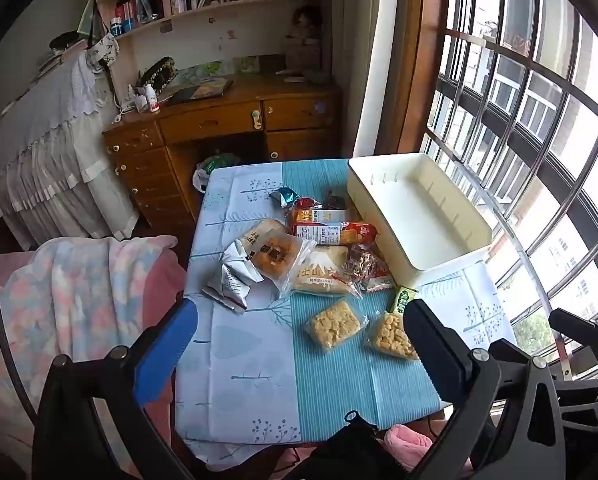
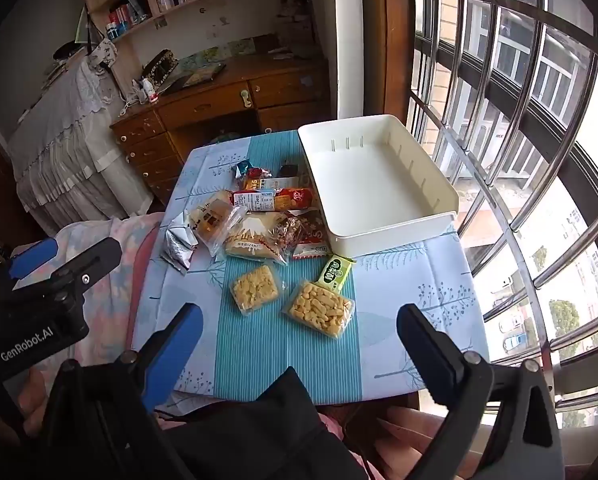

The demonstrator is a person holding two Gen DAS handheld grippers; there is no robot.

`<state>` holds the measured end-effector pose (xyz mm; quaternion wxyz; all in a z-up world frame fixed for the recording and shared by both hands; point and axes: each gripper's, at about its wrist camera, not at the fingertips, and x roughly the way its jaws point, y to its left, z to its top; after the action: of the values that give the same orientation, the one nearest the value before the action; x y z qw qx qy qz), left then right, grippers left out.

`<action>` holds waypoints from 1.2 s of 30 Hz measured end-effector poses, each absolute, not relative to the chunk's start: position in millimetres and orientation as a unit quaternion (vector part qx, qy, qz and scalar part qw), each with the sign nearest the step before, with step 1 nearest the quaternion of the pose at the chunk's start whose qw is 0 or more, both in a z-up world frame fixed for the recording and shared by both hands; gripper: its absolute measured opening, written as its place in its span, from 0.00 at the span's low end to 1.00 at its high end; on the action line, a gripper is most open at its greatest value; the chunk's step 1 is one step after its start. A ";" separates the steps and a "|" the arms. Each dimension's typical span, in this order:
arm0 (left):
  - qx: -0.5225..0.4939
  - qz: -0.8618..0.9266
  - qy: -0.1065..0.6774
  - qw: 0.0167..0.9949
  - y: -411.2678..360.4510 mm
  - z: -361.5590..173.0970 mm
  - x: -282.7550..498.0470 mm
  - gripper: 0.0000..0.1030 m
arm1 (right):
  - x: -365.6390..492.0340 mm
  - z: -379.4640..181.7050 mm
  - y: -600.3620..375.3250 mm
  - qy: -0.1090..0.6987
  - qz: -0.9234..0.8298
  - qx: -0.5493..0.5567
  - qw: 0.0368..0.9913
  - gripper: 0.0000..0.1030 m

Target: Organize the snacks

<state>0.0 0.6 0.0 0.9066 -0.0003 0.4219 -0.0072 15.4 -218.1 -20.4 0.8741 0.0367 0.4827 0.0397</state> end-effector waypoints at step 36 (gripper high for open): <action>0.001 -0.014 0.419 0.908 -0.1 -1.4 1.3 0.99 | 13.8 -18.3 -221.6 0.484 0.038 0.033 0.874 0.95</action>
<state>1.3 -0.1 -1.4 0.9080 0.0013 0.4186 -0.0136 13.8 -221.6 -18.3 0.8738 0.0335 0.4837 0.0377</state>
